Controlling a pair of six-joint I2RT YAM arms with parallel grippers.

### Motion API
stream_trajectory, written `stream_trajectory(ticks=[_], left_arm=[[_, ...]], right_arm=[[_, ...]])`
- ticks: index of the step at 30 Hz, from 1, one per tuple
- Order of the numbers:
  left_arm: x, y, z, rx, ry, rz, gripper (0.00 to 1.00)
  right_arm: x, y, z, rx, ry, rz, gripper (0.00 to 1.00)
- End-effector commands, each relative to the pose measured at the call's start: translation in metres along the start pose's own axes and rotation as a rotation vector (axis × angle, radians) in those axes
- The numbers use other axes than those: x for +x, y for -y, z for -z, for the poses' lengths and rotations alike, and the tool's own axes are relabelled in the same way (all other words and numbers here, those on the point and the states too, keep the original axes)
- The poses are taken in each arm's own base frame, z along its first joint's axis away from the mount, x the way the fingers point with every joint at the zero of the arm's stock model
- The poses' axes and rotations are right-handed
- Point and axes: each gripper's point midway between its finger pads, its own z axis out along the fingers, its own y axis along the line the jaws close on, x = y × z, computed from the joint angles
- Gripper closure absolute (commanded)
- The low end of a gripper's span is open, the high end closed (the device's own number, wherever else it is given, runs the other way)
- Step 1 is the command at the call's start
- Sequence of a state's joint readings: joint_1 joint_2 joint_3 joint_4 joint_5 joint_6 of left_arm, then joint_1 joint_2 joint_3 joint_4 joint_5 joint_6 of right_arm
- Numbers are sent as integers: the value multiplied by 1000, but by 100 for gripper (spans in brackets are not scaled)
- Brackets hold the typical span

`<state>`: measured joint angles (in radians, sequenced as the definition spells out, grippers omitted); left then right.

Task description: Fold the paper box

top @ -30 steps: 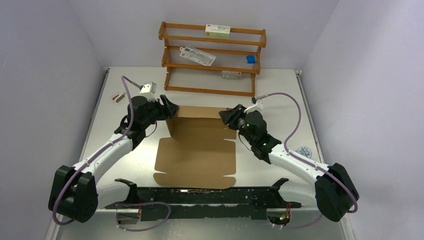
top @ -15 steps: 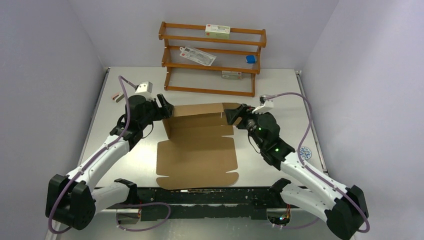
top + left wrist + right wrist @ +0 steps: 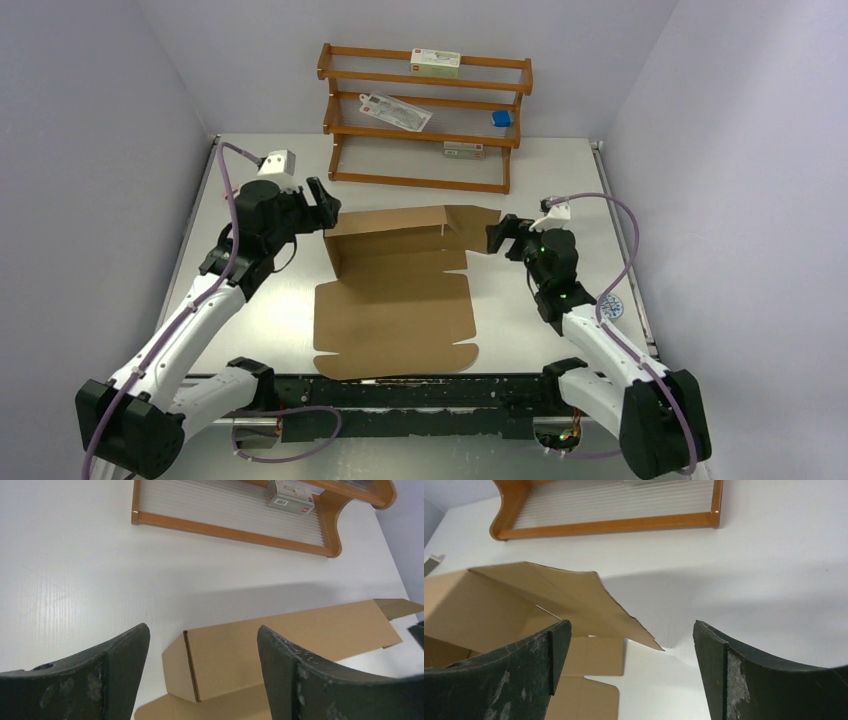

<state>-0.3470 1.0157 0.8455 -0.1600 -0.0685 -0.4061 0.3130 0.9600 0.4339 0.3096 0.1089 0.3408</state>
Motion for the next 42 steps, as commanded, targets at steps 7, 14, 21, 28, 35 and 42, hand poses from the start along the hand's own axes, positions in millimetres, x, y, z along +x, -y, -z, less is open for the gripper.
stream_trajectory(ticks=[7,14,21,28,35,42], left_arm=[[9,86,29,206,-88,-168,18],[26,128,50,328,-104,-193,21],[68,163,56,413,-174,-246,23],[112,174,52,404,-228,-312,23],[147,177,44,382,-218,-343,24],[180,189,26,369,-173,-395,23]], right_arm=[[-3,-20,-21,-322,33,57,9],[10,-28,-30,-387,-26,83,22],[21,-33,-29,-431,-68,90,54],[23,-39,-13,-465,-92,92,86],[10,-49,13,-452,-70,77,97],[1,-61,41,-435,-84,40,99]])
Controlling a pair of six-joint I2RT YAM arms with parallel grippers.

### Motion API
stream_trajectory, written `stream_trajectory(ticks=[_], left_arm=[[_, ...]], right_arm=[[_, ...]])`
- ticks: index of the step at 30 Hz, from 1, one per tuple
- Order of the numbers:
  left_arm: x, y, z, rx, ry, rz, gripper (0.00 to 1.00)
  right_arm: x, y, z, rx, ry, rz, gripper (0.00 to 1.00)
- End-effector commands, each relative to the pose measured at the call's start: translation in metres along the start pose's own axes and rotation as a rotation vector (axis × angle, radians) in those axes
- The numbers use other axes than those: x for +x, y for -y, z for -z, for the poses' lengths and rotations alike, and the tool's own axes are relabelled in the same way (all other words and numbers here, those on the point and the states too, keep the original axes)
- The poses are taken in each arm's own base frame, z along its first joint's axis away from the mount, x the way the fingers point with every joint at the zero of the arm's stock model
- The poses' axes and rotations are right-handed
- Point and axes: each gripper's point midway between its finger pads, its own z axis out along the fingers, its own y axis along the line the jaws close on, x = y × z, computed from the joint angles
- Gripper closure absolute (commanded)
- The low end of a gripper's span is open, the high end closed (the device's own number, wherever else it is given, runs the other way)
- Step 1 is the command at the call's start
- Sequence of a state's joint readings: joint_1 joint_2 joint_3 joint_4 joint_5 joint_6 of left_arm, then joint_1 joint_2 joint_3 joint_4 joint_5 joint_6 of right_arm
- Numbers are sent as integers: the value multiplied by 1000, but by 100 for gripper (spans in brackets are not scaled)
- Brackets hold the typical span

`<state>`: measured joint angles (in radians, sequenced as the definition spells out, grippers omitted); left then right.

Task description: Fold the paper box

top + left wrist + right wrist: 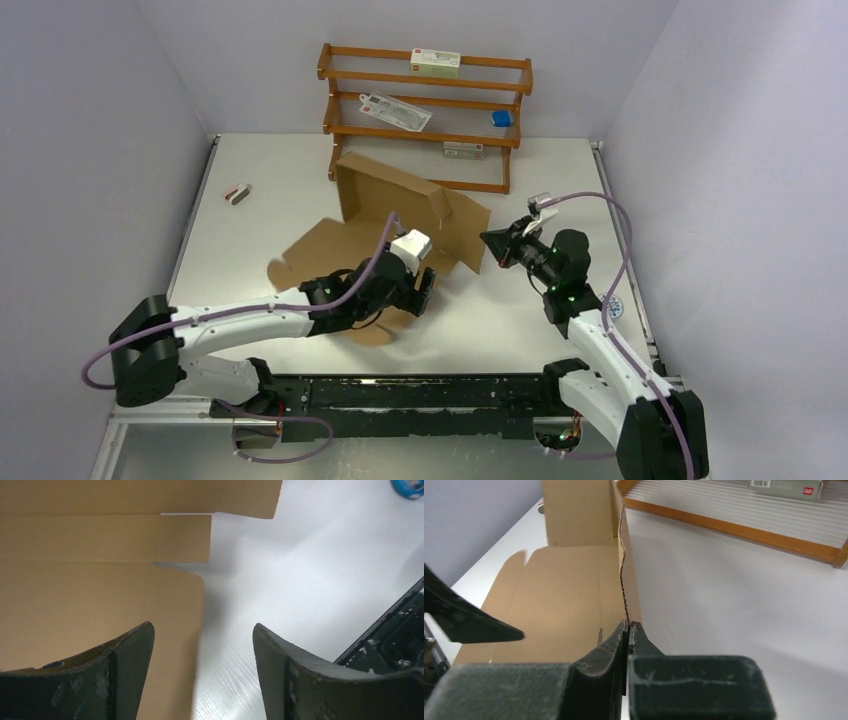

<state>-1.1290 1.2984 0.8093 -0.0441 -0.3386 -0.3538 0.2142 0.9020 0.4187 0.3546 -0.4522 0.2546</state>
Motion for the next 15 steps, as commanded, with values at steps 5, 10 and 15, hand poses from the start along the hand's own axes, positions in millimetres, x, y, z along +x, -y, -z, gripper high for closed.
stream_trajectory(ticks=[5,10,15], left_arm=[[-10,11,-34,-46,110,-83,21],[-11,13,-43,-62,140,-215,19],[-6,11,-55,-140,140,-331,17]], right_arm=[[9,-17,15,-3,-62,-27,100],[13,-22,18,-21,-69,0,100],[11,-27,19,-43,-70,6,100]])
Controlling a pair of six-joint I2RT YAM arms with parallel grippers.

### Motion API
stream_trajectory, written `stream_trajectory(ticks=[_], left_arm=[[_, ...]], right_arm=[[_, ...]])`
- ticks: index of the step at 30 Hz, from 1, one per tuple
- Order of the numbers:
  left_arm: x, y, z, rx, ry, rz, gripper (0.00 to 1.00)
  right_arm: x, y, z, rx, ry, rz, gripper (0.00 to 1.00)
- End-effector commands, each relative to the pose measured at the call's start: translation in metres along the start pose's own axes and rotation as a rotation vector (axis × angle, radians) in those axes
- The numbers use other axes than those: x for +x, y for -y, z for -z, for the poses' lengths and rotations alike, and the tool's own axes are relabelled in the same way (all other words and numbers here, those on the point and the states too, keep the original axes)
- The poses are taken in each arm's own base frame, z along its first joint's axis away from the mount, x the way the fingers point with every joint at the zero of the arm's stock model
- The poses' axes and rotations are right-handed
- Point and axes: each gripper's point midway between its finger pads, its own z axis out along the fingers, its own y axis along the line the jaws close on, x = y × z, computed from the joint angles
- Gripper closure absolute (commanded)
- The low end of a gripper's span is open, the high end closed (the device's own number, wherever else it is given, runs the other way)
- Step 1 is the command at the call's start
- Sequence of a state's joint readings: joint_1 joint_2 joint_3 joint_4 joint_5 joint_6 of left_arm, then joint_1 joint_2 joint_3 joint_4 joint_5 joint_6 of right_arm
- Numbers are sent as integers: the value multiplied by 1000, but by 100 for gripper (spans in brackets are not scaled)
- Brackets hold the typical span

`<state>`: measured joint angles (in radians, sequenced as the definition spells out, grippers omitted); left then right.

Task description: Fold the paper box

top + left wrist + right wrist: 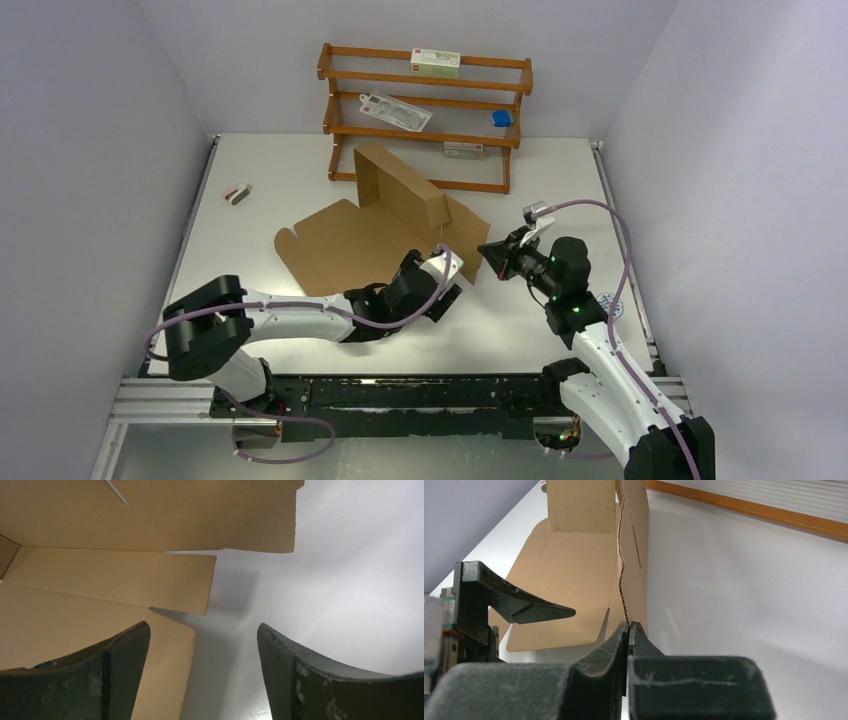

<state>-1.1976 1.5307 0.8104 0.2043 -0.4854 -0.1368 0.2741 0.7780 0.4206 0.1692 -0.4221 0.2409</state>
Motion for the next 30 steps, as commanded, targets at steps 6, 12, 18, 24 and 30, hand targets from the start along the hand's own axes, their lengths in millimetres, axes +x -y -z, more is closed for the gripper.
stream_trajectory(ticks=[6,12,18,24,30], left_arm=[[-9,-11,-30,-191,62,-182,17],[4,-18,-51,-290,30,-265,18],[9,-32,-56,-384,16,-300,24],[4,-43,-53,-358,27,-233,60],[4,-45,-51,-284,28,-132,69]], right_arm=[[-2,-13,2,-56,-9,11,100],[-2,-16,4,-69,-15,28,100],[-3,-19,6,-80,-14,39,100],[-1,-18,6,-81,-20,48,100],[1,-20,6,-93,-21,56,100]])
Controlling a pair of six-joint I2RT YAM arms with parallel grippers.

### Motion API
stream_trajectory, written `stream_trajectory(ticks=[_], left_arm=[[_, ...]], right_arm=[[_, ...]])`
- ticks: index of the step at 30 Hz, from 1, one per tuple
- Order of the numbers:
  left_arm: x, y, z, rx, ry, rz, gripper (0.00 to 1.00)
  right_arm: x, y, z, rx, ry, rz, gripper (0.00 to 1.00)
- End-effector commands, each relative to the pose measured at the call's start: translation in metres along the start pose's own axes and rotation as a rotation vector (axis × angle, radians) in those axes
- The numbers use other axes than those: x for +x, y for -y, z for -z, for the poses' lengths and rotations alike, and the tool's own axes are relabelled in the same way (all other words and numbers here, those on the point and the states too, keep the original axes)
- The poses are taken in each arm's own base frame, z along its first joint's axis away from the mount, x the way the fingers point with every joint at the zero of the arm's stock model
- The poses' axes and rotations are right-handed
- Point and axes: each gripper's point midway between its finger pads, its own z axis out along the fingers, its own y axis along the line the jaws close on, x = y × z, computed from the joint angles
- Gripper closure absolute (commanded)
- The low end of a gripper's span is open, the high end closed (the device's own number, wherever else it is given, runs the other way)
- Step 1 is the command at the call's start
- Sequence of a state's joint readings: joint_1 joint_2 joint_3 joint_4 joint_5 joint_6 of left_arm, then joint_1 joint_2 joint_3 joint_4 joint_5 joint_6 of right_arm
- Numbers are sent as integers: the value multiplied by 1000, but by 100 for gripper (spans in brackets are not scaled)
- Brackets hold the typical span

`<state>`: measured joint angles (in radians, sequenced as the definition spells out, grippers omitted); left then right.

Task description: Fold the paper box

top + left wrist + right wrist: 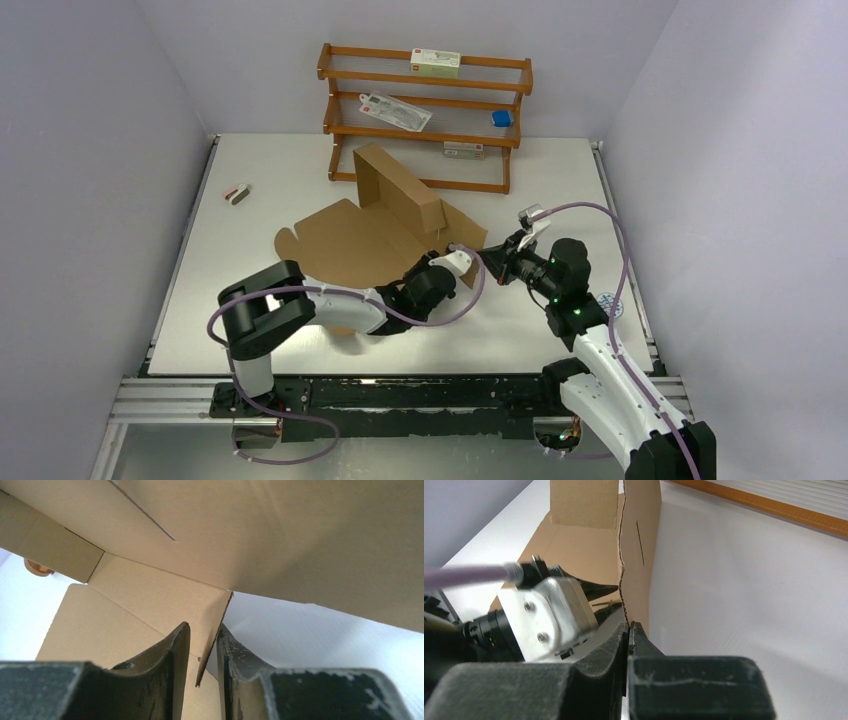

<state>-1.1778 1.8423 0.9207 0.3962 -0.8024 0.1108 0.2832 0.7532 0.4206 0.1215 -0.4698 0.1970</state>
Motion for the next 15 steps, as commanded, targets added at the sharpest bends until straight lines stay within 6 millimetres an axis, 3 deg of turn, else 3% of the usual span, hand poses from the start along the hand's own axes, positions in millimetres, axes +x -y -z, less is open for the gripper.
stream_trajectory(ticks=[1,15], left_arm=[[-10,-6,2,66,20,141,68],[15,-11,-21,268,-47,454,69]], right_arm=[[-6,-11,1,-47,10,23,100],[-2,-17,0,-88,0,38,100]])
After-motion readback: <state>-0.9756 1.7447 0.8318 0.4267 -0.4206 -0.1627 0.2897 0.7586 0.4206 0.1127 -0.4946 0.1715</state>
